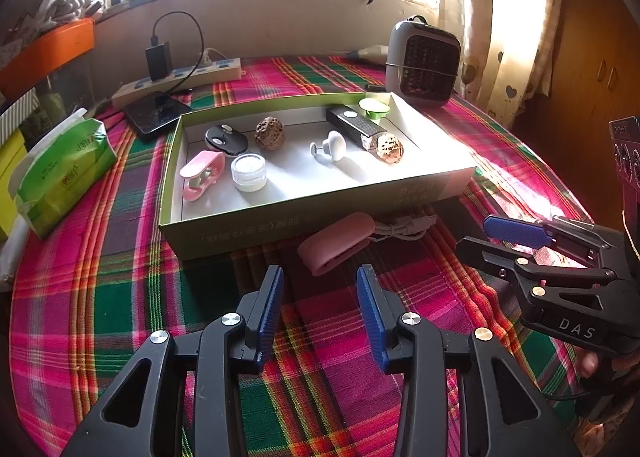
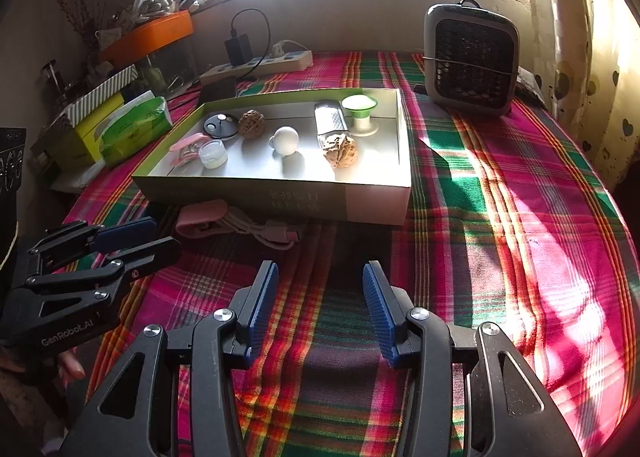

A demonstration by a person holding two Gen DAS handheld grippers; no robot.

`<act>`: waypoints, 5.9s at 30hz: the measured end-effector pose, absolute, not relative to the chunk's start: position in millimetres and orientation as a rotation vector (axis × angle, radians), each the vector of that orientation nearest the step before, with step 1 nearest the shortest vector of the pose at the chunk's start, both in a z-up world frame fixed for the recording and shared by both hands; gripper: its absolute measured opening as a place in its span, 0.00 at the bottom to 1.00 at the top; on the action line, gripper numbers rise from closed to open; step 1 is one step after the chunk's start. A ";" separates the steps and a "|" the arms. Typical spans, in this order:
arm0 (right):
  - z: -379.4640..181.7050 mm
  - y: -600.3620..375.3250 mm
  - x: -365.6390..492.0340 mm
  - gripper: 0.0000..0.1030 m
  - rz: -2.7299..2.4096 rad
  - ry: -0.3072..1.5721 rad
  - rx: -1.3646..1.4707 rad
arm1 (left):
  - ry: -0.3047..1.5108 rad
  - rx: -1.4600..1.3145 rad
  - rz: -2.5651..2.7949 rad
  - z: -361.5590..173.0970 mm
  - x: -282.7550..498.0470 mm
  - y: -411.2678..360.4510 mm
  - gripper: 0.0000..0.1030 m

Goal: Organize objects
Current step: 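Withdraw both grippers from the box toward the pink case and white cable, then grasp the pink rounded case with the left gripper while the right grasps the white USB cable, then carry the pink case and white cable with both grippers over the box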

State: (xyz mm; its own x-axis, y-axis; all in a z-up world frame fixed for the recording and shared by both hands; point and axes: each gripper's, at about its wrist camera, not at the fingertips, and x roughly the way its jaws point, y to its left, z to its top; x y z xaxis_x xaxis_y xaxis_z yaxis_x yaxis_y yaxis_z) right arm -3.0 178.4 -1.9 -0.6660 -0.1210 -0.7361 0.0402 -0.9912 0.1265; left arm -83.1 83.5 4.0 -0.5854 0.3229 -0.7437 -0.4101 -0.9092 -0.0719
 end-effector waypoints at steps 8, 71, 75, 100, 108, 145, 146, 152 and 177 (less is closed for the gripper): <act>-2.7 182.1 -3.1 0.44 -2.784 -0.169 1.253 | 0.249 -1.108 2.435 0.7 -94.5 102.7 0.37; -4.1 162.1 -39.2 0.45 -2.687 -0.021 1.238 | 0.160 -1.209 2.423 -4.5 -89.7 70.1 0.16; -7.1 157.4 -38.8 0.45 -2.633 -0.022 1.251 | 0.131 -1.215 2.435 -4.3 -90.5 61.0 0.16; -8.4 131.0 -52.6 0.45 -2.528 0.125 1.233 | 0.081 -1.231 2.442 -4.2 -90.4 43.4 0.16; -10.4 123.8 -49.3 0.44 -2.505 0.125 1.236 | 0.073 -1.231 2.438 -4.2 -90.6 41.2 0.16; -11.0 118.6 -35.4 0.21 -2.650 0.037 1.270 | 0.103 -1.253 2.494 -2.6 -86.5 36.8 0.15; -10.9 118.7 -35.1 0.21 -2.650 0.029 1.270 | 0.106 -1.254 2.498 -2.4 -85.8 36.5 0.15; -9.9 120.9 -31.1 0.21 -2.655 -0.009 1.266 | 0.100 -1.264 2.523 -1.5 -82.0 30.3 0.15; 1.9 126.9 -11.2 0.21 -2.688 -0.065 1.200 | 0.087 -1.181 2.574 21.0 -62.0 26.2 0.15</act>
State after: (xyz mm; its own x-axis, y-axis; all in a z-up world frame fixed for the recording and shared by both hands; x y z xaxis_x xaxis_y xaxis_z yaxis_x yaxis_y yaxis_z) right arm -11.2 126.9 1.9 -0.6516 -0.1964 -0.7327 0.1606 -0.9797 0.1199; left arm -62.0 26.2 21.0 -0.6133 0.2508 -0.7490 -0.3010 -0.9509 -0.0719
